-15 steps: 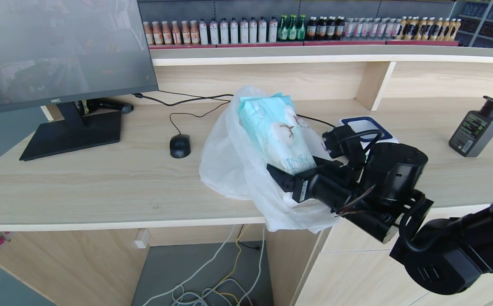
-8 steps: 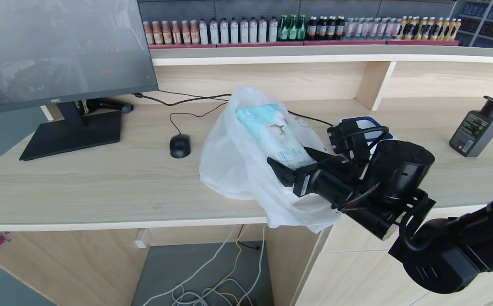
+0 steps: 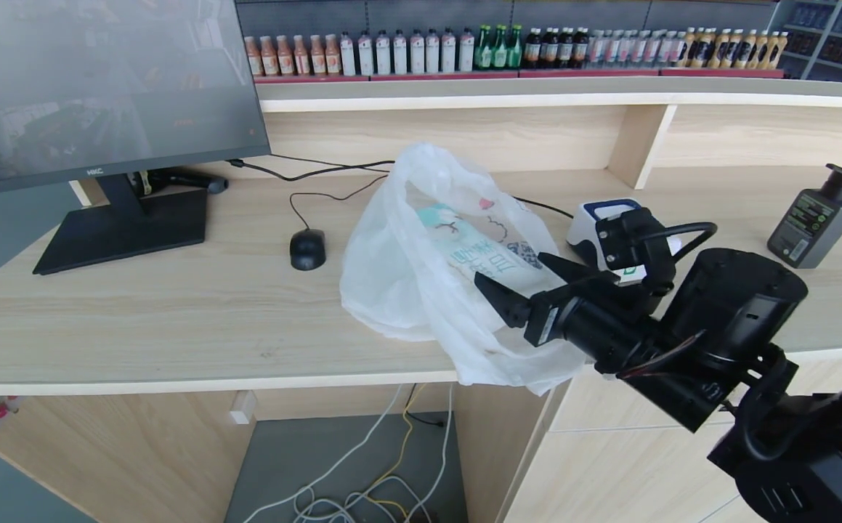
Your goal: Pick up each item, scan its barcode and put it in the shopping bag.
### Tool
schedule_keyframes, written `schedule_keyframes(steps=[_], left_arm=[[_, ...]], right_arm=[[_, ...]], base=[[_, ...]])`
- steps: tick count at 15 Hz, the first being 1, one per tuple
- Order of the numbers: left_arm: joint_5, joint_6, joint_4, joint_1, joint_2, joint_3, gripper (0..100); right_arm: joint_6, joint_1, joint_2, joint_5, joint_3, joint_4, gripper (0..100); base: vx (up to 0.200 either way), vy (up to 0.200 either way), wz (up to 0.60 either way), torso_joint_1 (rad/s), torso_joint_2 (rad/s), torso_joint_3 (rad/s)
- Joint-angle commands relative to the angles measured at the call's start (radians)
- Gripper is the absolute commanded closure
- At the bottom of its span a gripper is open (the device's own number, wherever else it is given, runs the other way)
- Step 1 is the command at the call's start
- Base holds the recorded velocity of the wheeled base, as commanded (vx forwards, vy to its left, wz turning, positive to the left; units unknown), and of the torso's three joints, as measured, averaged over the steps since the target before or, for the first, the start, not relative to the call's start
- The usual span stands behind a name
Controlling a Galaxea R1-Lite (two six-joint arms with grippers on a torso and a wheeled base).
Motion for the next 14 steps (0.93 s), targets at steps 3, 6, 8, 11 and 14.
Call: schedule_keyframes(steps=[3, 6, 8, 11, 14], left_arm=[[0.000, 0.000, 0.000, 0.000, 0.000, 0.000, 0], [0.000, 0.000, 0.000, -0.001, 0.000, 0.000, 0], [0.000, 0.000, 0.000, -0.001, 0.000, 0.000, 0], [0.000, 0.000, 0.000, 0.000, 0.000, 0.000, 0], [0.000, 0.004, 0.000, -0.001, 0.000, 0.000, 0]], right_arm=[[-0.015, 0.001, -0.035, -0.001, 0.134, -0.204, 0], [-0.040, 0.003, -0.050, 0.002, 0.195, -0.298, 0], [-0.058, 0.006, -0.104, 0.002, 0.190, -0.298, 0], [-0.102, 0.006, -0.131, 0.002, 0.086, -0.298, 0], [-0.112, 0.021, -0.160, 0.002, 0.101, -0.298, 0]], base=[[0.000, 0.000, 0.00, 0.000, 0.00, 0.000], [0.000, 0.000, 0.00, 0.000, 0.00, 0.000], [0.000, 0.000, 0.00, 0.000, 0.00, 0.000], [0.000, 0.000, 0.00, 0.000, 0.00, 0.000], [0.000, 0.000, 0.00, 0.000, 0.00, 0.000]])
